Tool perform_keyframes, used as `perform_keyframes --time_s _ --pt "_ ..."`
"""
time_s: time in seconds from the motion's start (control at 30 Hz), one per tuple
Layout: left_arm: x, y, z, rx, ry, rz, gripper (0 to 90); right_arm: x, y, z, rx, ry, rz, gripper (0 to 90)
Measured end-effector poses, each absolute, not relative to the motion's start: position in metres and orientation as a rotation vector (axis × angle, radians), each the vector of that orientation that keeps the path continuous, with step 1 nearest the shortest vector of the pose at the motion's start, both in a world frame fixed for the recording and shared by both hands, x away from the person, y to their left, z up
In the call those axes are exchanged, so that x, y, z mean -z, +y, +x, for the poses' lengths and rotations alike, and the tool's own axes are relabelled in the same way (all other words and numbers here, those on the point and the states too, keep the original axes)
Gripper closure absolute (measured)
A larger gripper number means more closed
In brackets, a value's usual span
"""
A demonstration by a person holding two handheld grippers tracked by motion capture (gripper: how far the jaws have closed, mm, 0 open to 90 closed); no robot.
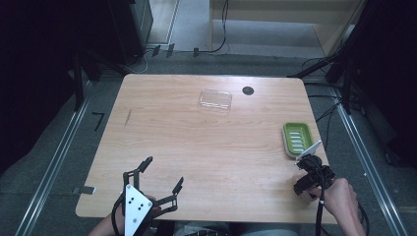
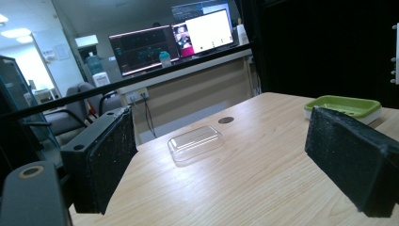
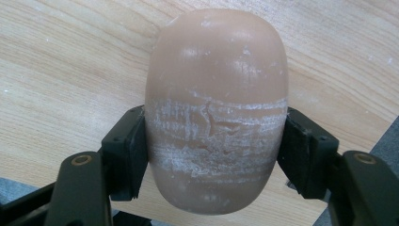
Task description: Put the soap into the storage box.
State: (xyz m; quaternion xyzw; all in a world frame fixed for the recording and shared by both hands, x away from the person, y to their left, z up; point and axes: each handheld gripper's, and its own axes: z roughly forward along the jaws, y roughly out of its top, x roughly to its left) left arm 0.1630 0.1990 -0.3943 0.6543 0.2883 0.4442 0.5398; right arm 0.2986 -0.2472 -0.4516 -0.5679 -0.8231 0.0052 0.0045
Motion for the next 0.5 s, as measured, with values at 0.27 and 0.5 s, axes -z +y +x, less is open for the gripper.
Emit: perform_keyframes --time_s 0.27,0.5 --pt "0.3943 0.199 0.1633 -1.054 0.686 1.554 9.9 0.4477 -0.2479 0.2992 -0.012 -2.592 -1.778 33.7" --pt "0.3944 0.199 0.1637 -1.053 0.687 1.553 9.9 0.4416 -0.25 0.3048 -0.007 -2.601 -1.779 33.7"
